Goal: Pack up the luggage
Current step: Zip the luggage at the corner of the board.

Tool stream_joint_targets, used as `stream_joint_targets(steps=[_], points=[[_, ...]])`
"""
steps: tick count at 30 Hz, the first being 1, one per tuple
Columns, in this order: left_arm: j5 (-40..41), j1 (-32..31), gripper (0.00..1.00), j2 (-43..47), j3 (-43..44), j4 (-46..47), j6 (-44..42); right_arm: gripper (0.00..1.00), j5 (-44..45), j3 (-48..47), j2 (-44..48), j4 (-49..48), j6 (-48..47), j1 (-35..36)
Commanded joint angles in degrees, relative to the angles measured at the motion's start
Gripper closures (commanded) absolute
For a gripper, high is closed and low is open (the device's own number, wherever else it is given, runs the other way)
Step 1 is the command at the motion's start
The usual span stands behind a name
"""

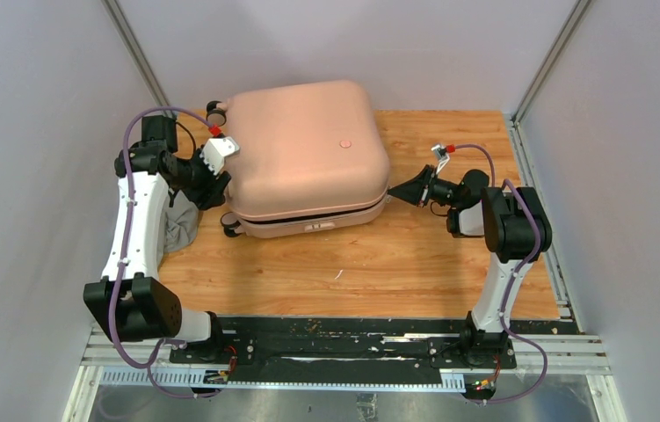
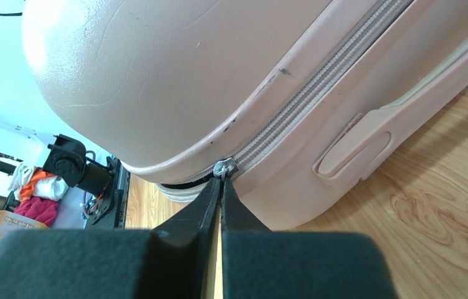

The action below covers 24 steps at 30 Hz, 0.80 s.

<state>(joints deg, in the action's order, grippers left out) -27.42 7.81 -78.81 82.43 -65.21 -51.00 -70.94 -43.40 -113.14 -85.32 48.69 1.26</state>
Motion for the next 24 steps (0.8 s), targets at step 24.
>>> stream_joint_targets(steps=[24], points=[[-6.3,0.3,1.0,1.2,-2.7,4.4,4.9,1.0,14.6,8.3,26.3,50.4,-41.9,12.0]])
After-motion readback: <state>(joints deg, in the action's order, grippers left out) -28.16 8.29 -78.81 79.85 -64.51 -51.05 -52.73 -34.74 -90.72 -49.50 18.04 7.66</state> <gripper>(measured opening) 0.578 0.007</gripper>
